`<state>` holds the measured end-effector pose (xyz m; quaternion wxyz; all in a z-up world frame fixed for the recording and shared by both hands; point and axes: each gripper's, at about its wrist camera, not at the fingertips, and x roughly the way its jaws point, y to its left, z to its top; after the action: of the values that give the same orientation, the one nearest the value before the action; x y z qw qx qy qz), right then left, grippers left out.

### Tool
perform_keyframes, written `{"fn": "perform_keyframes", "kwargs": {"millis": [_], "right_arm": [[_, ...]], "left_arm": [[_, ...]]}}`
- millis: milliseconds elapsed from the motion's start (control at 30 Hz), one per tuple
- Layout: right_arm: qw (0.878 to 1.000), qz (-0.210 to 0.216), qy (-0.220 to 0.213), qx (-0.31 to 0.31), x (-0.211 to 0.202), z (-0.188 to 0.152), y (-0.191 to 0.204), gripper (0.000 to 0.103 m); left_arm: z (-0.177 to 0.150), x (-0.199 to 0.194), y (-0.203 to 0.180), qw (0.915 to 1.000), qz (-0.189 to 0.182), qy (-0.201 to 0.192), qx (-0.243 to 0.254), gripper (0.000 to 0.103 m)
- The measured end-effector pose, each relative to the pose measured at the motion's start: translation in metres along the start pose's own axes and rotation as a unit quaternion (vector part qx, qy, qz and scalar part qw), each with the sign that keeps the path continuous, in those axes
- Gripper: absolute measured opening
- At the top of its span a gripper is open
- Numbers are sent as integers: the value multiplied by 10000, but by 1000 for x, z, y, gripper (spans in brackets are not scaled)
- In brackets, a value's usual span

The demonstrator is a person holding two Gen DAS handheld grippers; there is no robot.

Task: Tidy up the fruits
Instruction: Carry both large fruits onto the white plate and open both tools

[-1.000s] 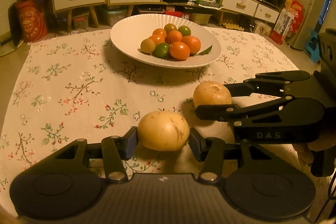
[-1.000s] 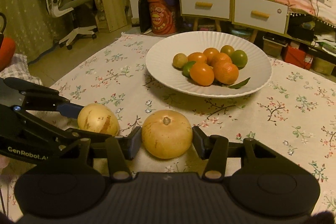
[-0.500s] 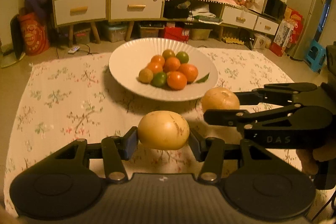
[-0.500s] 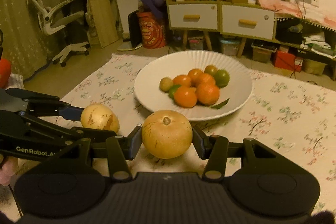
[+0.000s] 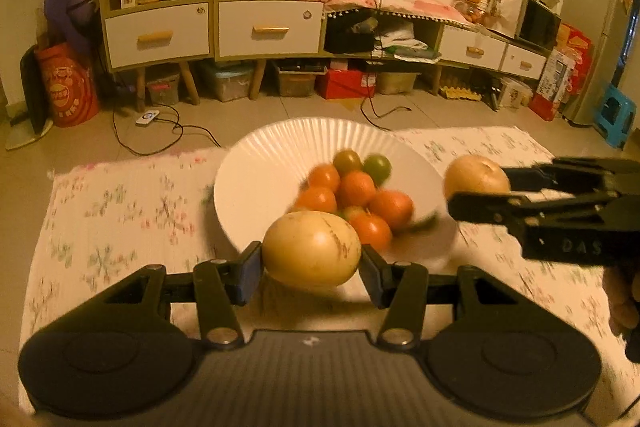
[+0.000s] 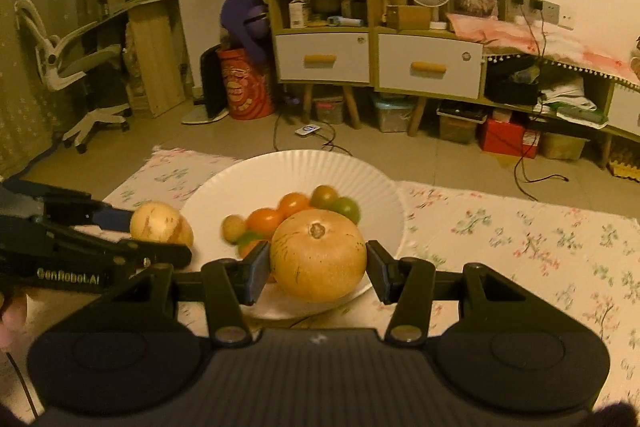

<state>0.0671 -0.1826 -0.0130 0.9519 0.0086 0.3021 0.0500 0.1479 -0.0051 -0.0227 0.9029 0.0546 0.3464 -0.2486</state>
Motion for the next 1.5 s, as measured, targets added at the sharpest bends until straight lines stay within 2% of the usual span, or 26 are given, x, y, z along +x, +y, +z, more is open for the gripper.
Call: {"fn": "perform_keyframes", "kwargs": {"millis": [300, 633, 800, 1200, 1500], "right_arm": [[10000, -77, 59, 0, 23, 5, -12, 48], [9998, -45, 199, 25, 38, 3, -19, 48], [9997, -28, 227, 62, 40, 2, -19, 48], [9996, 5, 259, 75, 43, 8, -23, 48], [9998, 44, 123, 156, 36, 16, -24, 50]], "left_arm": [[32, 39, 10, 10000, 80, -20, 26, 57], [36, 68, 17, 9996, 188, 197, 3, 57], [39, 71, 25, 9995, 77, 167, -262, 57], [42, 72, 29, 9993, -37, 156, -345, 57], [44, 64, 26, 9995, -88, 51, -308, 60]]}}
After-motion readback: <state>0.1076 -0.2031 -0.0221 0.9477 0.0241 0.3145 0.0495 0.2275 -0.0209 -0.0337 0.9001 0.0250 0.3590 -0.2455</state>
